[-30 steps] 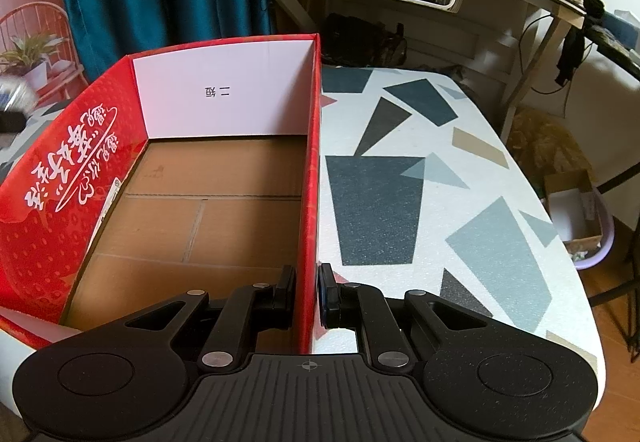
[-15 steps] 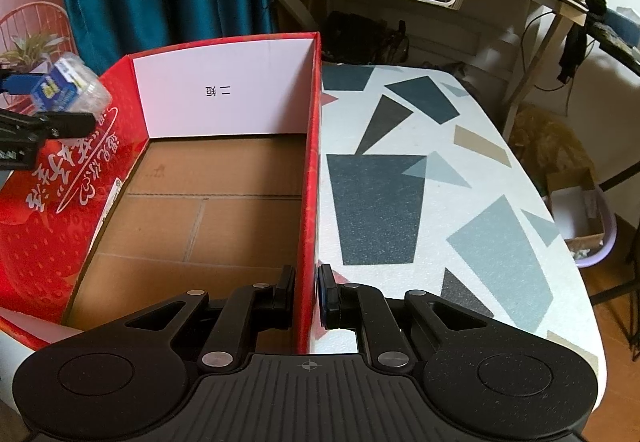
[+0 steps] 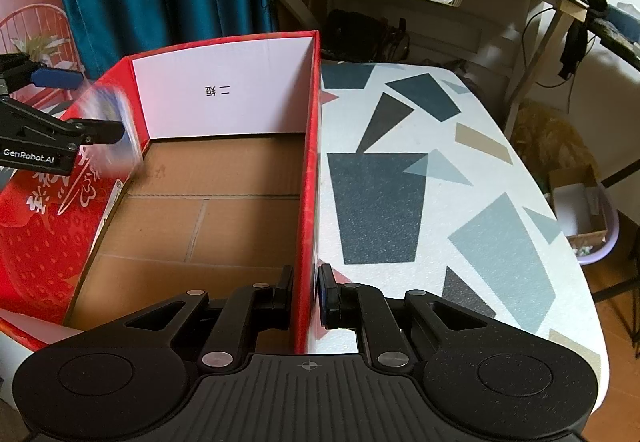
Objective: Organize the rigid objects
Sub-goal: 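Carry the box into the red box and open the left gripper, then return the left tool and grasp the pink checkered mascara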
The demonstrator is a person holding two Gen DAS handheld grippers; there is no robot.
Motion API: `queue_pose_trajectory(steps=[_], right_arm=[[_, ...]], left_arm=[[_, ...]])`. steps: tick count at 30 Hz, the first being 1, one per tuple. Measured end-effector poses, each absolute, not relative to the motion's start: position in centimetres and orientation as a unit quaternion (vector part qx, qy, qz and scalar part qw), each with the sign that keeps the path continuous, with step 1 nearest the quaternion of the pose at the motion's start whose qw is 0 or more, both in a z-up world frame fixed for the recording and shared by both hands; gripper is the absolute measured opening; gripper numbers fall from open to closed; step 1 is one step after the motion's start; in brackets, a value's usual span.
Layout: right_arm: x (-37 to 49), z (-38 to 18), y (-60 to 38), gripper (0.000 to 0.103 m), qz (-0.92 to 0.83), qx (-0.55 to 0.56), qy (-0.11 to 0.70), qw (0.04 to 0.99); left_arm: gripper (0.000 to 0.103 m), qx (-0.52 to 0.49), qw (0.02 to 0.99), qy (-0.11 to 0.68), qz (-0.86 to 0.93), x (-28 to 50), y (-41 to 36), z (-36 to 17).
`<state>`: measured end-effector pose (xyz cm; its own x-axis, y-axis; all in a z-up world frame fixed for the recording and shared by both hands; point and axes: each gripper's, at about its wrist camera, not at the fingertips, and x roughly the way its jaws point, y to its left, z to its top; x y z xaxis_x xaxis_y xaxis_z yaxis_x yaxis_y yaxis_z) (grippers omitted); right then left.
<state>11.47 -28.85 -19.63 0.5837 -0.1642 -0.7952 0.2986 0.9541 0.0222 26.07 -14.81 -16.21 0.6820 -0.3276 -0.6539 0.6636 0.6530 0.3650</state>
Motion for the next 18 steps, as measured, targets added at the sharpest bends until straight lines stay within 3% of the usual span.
queue_pose_trajectory(steps=[13,18], right_arm=[[11.4,-19.6,-28.9,0.011,-0.132,0.083,0.438,0.885],[11.3,-19.6,-29.1,0.011,-0.13,0.086,0.437,0.886]], left_arm=[[0.089,0.187,0.9,0.276,-0.28,25.6,-9.8,-12.8],[0.075,0.115,0.91,0.296,-0.268,24.8,-6.0,-12.1]])
